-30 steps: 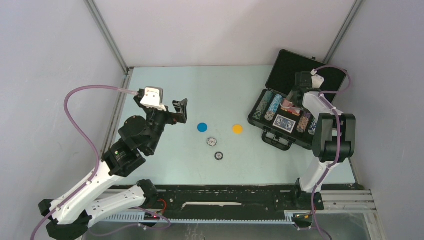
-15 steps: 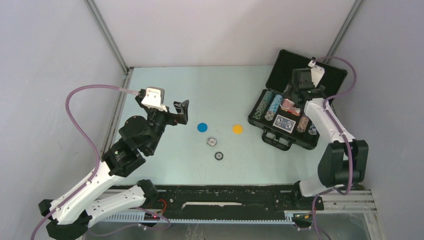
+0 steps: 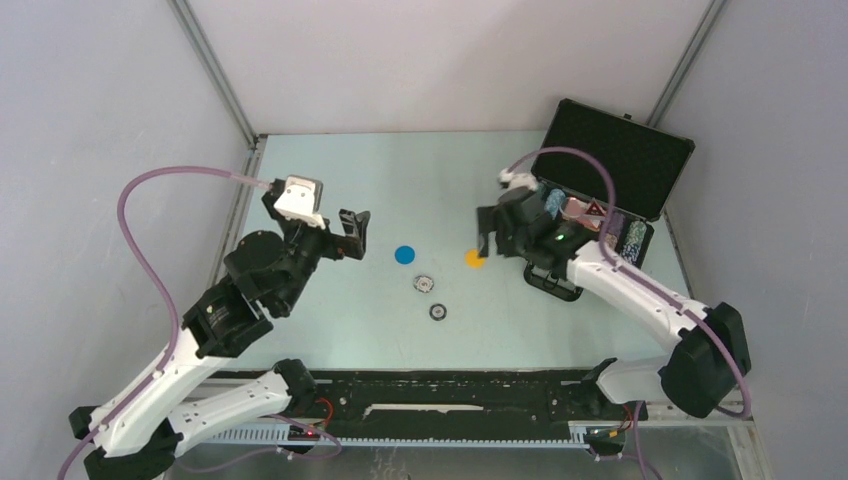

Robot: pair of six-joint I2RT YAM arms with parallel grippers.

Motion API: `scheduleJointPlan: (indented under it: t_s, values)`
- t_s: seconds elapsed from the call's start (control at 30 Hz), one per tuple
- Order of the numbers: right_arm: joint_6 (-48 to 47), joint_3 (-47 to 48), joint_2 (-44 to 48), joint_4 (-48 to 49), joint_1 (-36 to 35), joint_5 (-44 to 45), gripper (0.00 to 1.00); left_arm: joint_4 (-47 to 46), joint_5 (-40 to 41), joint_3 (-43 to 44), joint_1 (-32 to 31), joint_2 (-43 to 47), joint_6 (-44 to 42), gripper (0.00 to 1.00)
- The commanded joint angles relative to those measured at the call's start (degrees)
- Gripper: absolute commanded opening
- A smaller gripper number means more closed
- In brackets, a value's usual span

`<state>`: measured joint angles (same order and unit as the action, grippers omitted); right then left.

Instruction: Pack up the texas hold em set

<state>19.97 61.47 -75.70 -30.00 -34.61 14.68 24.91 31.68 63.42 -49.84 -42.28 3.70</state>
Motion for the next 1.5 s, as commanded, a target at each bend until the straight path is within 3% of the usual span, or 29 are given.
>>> scheduleJointPlan:
  t_s: [0.0,0.17,0.4,0.77,1.0,1.13,1.3,1.47]
  values:
    - [3.16,-0.27,-4.97,0.88,-10.09,-3.33,1.0,-4.52,6.16,-7.78,0.4,3.26,-4.6,1.0]
    - [3.48,2.44,-13.76,-1.0,-18.73,-3.43,0.99,-5.25,7.33,-11.2,0.43,5.46,-4.33,1.0]
    - [7.9,4.93,-22.02,-0.73,-22.78,-11.37,0.98,-5.79,7.69,-11.84,1.03,6.21,-4.57,1.0]
    - [6.17,11.65,-31.04,-4.09,-23.19,-8.53,0.87,-6.08,5.56,-12.01,3.26,7.76,-4.1,1.0]
    - [7.64,12.27,-33.27,-5.22,-22.08,-9.8,0.84,-5.93,4.65,-11.84,3.73,7.36,-4.11,1.0]
    - [8.71,12.23,-34.76,-5.69,-21.46,-10.92,0.75,-5.92,4.57,-12.07,3.71,7.4,-4.07,1.0]
    - [9.14,12.27,-35.39,-5.54,-21.81,-11.06,0.7,-5.92,4.76,-12.11,3.7,7.1,-2.78,1.0]
    - [9.12,13.7,-36.44,-8.92,-22.93,-6.6,0.68,-5.99,5.07,-12.22,3.76,7.21,-2.65,1.0]
